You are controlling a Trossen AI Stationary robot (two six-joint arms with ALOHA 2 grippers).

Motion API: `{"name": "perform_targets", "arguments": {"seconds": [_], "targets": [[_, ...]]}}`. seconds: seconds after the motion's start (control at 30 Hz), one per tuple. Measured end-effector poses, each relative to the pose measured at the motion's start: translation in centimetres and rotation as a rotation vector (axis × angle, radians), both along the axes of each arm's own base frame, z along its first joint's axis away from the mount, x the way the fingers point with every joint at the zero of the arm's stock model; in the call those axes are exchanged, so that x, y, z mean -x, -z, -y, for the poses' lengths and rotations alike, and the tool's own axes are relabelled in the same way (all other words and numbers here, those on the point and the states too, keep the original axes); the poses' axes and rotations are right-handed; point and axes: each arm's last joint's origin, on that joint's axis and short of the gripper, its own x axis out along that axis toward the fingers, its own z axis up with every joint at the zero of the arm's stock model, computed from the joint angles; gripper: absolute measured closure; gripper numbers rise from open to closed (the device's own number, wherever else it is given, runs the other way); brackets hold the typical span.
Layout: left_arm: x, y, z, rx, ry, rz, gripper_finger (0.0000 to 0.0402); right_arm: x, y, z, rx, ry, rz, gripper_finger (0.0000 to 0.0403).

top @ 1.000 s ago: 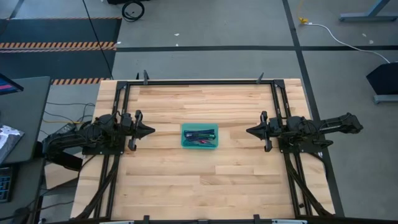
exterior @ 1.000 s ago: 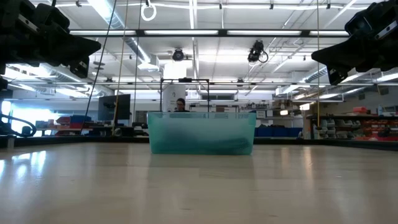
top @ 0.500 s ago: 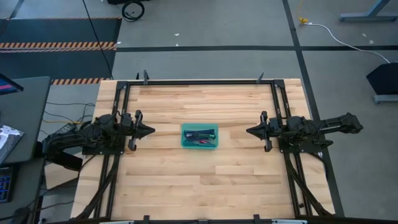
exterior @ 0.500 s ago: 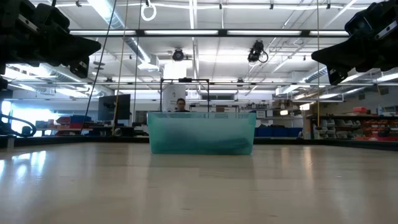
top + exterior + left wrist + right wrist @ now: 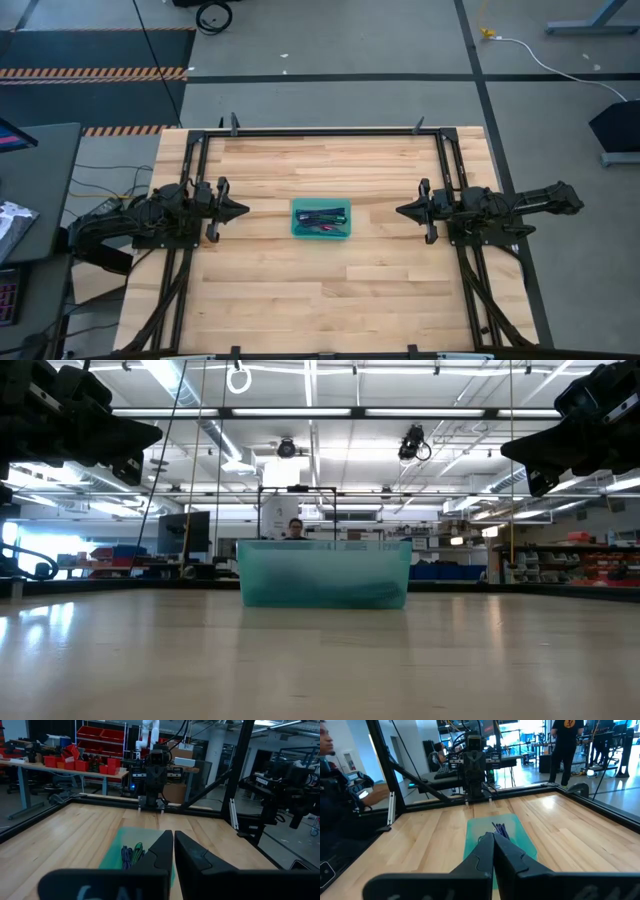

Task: Pick and place USB-C Cables
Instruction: Return to Home Position

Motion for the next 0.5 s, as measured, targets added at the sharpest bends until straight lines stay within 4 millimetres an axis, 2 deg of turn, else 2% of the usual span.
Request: {"name": "perform_targets", "arguments": {"seconds": [0.5], "targets": [[0.0, 0.0, 0.0, 0.0, 0.0, 0.0, 0.0377, 0.0, 0.0, 0.0, 0.0, 0.0, 0.0, 0.0392]]}}
